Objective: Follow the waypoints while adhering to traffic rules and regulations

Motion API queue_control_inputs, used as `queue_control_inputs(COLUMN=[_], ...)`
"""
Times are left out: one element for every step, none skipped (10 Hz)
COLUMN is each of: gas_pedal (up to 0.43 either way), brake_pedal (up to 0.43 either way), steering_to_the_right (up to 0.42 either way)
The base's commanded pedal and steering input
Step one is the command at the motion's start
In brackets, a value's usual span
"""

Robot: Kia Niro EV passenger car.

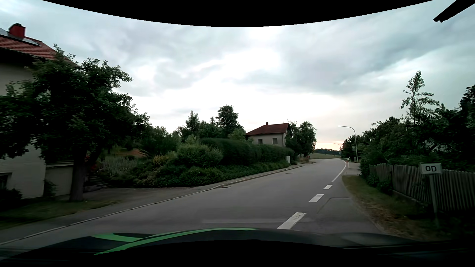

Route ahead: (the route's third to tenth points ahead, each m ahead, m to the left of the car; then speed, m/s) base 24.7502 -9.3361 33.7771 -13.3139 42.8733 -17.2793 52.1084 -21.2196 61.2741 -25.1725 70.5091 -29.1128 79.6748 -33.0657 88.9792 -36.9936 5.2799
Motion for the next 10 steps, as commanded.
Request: queue_control_inputs(gas_pedal=[0.177, 0.177, 0.177, 0.189, 0.189, 0.189, 0.189, 0.189, 0.189, 0.189], brake_pedal=[0.0, 0.0, 0.0, 0.0, 0.0, 0.0, 0.0, 0.0, 0.0, 0.0], steering_to_the_right=[0.161, 0.161, 0.161, 0.161, 0.161, 0.16, 0.16, 0.16, 0.159, 0.157])
